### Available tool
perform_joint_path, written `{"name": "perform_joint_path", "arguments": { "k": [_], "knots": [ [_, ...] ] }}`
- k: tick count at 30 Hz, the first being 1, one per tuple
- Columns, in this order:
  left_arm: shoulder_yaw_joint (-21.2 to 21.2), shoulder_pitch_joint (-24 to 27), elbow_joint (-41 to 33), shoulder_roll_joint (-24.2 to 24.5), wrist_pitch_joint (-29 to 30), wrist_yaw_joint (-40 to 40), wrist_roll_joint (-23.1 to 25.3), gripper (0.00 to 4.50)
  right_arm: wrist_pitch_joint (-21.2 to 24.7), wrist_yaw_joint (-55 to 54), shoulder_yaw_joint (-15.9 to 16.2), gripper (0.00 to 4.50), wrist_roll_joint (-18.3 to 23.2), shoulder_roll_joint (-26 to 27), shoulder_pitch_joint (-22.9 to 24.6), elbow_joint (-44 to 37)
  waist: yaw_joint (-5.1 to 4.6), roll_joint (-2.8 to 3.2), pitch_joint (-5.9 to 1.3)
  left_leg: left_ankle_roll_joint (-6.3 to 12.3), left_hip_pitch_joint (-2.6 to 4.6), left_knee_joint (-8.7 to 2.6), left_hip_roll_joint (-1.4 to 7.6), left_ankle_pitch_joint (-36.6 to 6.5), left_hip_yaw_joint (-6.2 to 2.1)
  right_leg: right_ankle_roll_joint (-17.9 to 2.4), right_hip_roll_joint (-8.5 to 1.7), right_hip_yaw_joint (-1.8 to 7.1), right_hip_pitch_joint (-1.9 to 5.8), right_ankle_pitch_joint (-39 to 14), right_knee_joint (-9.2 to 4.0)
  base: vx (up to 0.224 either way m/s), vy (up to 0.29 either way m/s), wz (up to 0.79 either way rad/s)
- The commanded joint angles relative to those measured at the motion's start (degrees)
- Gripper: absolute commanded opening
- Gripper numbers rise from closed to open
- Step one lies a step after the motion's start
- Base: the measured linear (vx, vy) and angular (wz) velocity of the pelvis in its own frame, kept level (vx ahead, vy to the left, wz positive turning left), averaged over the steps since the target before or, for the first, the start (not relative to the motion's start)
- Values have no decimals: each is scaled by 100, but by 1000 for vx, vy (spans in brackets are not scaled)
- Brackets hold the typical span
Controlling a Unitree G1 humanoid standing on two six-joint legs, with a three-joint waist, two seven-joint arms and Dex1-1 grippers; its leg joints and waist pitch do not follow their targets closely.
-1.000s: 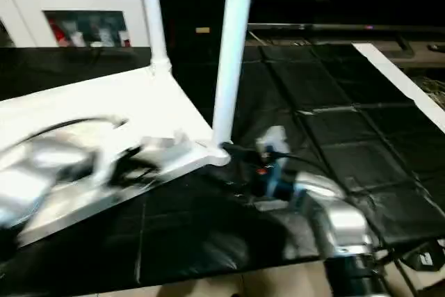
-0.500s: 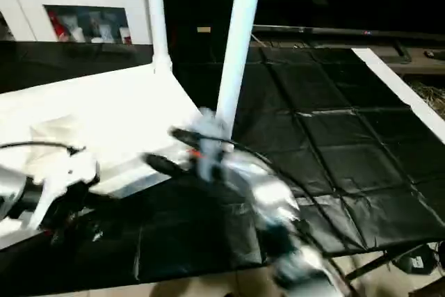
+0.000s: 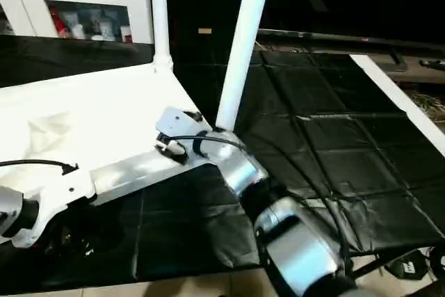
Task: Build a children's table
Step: Rotate table base
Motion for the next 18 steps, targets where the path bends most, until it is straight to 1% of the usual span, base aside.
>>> {"name": "perform_joint_path", "arguments": {
  "k": [1,2,3,4,5,6,7,8,9,10,11,12,13,14,15,16,17,18],
  "knots": [
    [52,-115,129,8,-51,268,200,424,18,-142,52,450,-220,-163,-21,266,-9,208,-297,-257,-35,-442,31,-1402,85,-889,-223,321,303,-1814,-355,0,0,0],
    [91,-234,232,-54,-111,366,223,430,26,-288,67,450,-310,-259,-23,389,-5,223,-291,-251,-44,-446,30,-1464,78,-867,-221,319,309,-1889,-357,0,0,0],
    [91,-234,232,-54,-111,366,223,436,26,-288,67,450,-310,-259,-23,389,9,218,-287,-252,-37,-442,25,-1535,77,-818,-220,315,299,-2014,-383,0,0,0],
    [102,-350,323,-134,-158,454,225,444,-4,-452,70,450,-407,-366,-40,578,7,254,-279,-265,-32,-446,27,-1652,60,-783,-216,310,293,-2152,-392,0,0,0],
    [102,-373,340,-154,-164,474,223,448,-15,-484,69,450,-430,-390,-44,620,4,247,-270,-264,-22,-445,26,-1738,62,-763,-209,304,278,-2260,-414,0,0,0],
    [92,-440,397,-222,-194,532,231,448,-16,-539,45,450,-461,-478,-39,717,23,251,-280,-270,11,-429,30,-1824,59,-759,-215,301,256,-2346,-427,0,0,0],
    [77,-477,430,-256,-214,567,238,448,-34,-565,27,450,-472,-519,-44,794,36,281,-281,-277,21,-419,33,-1846,67,-795,-209,307,245,-2287,-422,0,0,0],
    [77,-477,430,-256,-214,567,238,448,-34,-565,27,450,-472,-519,-44,794,45,267,-288,-278,28,-415,36,-1833,69,-806,-203,303,246,-2218,-418,0,0,0],
    [8,-599,523,-363,-288,686,247,448,-103,-654,-55,450,-499,-724,-80,1047,56,270,-283,-280,15,-419,41,-1846,69,-821,-188,298,247,-2153,-397,0,0,0],
    [-21,-644,549,-405,-312,728,255,448,-123,-688,-102,450,-495,-829,-94,1137,83,288,-281,-297,16,-418,42,-1909,65,-808,-184,293,252,-2208,-400,0,0,0],
    [-56,-695,591,-454,-350,774,258,448,-146,-718,-155,450,-492,-945,-113,1220,107,299,-286,-307,30,-411,47,-1930,68,-812,-188,293,242,-2200,-401,0,0,0],
    [-69,-716,613,-481,-373,799,261,448,-152,-728,-180,450,-487,-997,-122,1251,152,297,-287,-306,71,-395,50,-1971,89,-836,-171,294,207,-2147,-407,0,0,0],
    [-71,-767,678,-580,-418,899,273,448,-170,-767,-239,450,-477,-1117,-153,1337,165,297,-281,-295,74,-388,45,-2002,110,-882,-162,306,194,-2086,-403,0,0,0],
    [-74,-803,715,-642,-435,963,285,448,-189,-809,-274,450,-478,-1196,-179,1405,196,296,-294,-317,51,-389,45,-1928,104,-877,-159,314,226,-2055,-384,-6,-4,21],
    [-76,-815,729,-663,-449,985,290,448,-195,-825,-285,450,-482,-1227,-190,1431,206,291,-301,-322,40,-386,44,-1885,106,-873,-157,319,235,-2019,-375,0,0,0],
    [-75,-839,760,-714,-476,1033,298,448,-203,-857,-308,450,-487,-1292,-214,1482,227,288,-318,-327,9,-385,39,-1745,98,-875,-157,325,262,-1901,-352,0,0,0],
    [-49,-878,825,-833,-513,1136,299,448,-211,-906,-362,450,-483,-1416,-250,1562,228,296,-324,-342,-16,-383,36,-1661,96,-890,-147,327,275,-1770,-334,0,0,0],
    [-38,-891,852,-876,-542,1176,303,448,-212,-925,-382,450,-478,-1460,-260,1585,232,296,-326,-347,-20,-381,37,-1634,95,-899,-144,326,277,-1724,-326,0,0,0]
  ]
}}
